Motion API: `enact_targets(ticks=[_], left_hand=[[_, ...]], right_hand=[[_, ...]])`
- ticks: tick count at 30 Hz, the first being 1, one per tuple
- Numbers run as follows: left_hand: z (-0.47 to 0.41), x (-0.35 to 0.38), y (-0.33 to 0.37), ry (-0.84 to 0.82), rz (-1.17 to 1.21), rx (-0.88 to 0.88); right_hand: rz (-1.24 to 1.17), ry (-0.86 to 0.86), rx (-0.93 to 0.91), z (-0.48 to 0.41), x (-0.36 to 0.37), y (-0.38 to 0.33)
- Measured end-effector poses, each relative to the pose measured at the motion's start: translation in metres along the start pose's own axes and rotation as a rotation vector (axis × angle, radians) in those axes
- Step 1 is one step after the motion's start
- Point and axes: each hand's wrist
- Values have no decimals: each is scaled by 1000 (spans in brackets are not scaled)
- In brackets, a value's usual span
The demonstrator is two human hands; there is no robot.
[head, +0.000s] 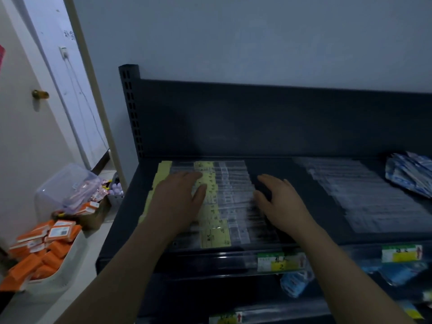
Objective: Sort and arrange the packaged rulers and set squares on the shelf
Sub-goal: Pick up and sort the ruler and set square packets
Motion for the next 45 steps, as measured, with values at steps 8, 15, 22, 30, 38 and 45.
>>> enact_targets(ticks=[8, 15, 22, 30, 38, 45], left_hand=[[1, 26, 63, -4, 196, 115], [-12, 53, 141, -34, 199, 149], [-30, 104, 244, -95, 275, 169], [-65, 155, 336, -159, 303, 196], [-128, 194, 380, -142, 224, 244], [-170, 221, 435, -180, 236, 287]], right_hand=[[79, 99, 50, 42, -31, 28], [89, 110, 119, 75, -78, 88], [119, 74, 169, 105, -131, 186], [165, 65, 174, 108, -174, 279], [151, 163, 232, 83, -210, 348], [51, 161, 413, 77, -245, 414]])
Point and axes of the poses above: each hand's wrist, its own z-axis away from the middle knuckle, its own x-axis out of the palm, y = z × x, and after that the axes turned 6 degrees about -y, right-handed
